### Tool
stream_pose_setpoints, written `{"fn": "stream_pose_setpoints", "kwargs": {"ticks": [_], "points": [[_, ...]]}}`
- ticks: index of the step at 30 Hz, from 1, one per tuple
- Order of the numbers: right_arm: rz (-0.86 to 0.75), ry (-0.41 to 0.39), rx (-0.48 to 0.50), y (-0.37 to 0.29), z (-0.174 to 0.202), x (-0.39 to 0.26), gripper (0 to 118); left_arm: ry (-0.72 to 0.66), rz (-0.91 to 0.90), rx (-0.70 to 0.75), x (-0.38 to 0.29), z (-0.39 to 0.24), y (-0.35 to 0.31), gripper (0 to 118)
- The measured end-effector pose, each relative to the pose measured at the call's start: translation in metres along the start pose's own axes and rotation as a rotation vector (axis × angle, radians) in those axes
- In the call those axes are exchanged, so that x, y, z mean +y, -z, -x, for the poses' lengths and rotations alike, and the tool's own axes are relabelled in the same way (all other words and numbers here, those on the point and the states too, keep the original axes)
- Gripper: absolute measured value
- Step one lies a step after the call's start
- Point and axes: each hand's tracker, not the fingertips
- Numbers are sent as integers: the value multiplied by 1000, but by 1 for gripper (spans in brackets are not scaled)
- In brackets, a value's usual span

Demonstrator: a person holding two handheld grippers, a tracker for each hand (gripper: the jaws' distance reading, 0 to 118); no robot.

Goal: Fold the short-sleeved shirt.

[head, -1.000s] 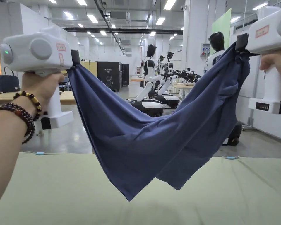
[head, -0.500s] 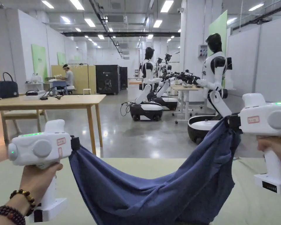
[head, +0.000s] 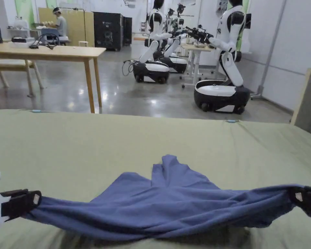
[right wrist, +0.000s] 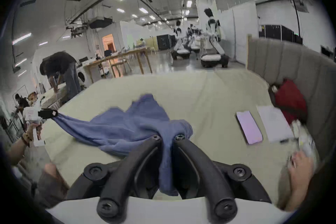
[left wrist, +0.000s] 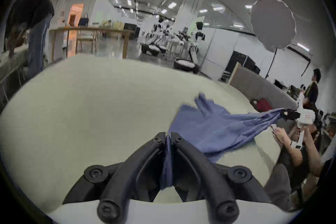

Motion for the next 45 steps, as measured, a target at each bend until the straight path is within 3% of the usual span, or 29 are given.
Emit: {"fn": "stream_pose_setpoints", "kwargs": {"ticks": [2,4,8,10,13,14,15,16,17,18,19,22,24,25,26,27,28,29,30,33,35,36,37,38,39,41,45], "points": [[97,-1,-32,-6,-6,-32,8,-5,74,37,-36,3,-10,5],[193,-22,-123,1,-7,-64,8,-13,117,44,-66,5,-13,5],[383,-110,-136,31,-5,-102,8,13,172,54,-93,3,-4,5],[403,-148,-155,50,-13,-115,8,69,188,76,-97,-1,4,4],[391,-122,-153,56,-16,-117,9,68,174,83,-97,-2,7,7],[387,-97,-148,54,-19,-114,15,66,157,93,-96,-2,6,32],[378,-76,-135,51,-23,-111,36,60,149,107,-93,-2,2,75],[345,-84,-121,45,-25,-109,74,57,150,121,-90,-2,0,114],[269,-102,-147,33,-26,-106,115,56,150,113,-86,0,-2,116],[206,-99,-164,21,-28,-100,118,18,208,110,-89,1,-13,115],[158,-76,-203,4,-28,-89,117,43,114,65,-87,31,-8,116],[-10,-25,-191,-56,-15,-62,117,-9,103,109,-90,42,-40,117],[-79,-28,-190,-94,6,-49,116,-7,18,114,-62,-4,-95,115],[-124,-35,-157,-115,24,-48,112,-5,-24,106,-64,-10,-112,108],[-161,-46,-132,-127,34,-47,97,13,-67,105,-66,-16,-125,83],[-192,-71,-118,-139,45,-46,74,36,-111,98,-66,-23,-134,45],[-223,-87,-125,-148,57,-46,41,52,-100,123,-68,-29,-139,0],[-237,-91,-147,-152,68,-47,0,44,-91,166,-74,-32,-147,0],[-259,-79,-180,-157,77,-47,0,55,-94,135,-75,-34,-147,0],[-265,-79,-86,-162,92,-43,0,33,-37,104,-83,-24,-127,0],[-269,-102,-80,-164,103,-38,0,59,-1,114,-84,-21,-111,0],[-268,-116,-75,-165,108,-36,0,72,9,128,-83,-20,-102,6],[-265,-127,-71,-162,107,-37,0,77,21,140,-80,-18,-91,30],[-262,-130,-64,-162,110,-36,0,68,57,143,-79,-14,-80,90],[-260,-133,-56,-163,113,-35,0,72,103,142,-79,2,-62,118],[-257,-132,-45,-159,112,-39,0,100,109,72,-75,19,-36,116],[-230,-124,-57,-154,110,-43,0,150,215,156,-88,6,0,113]]}}
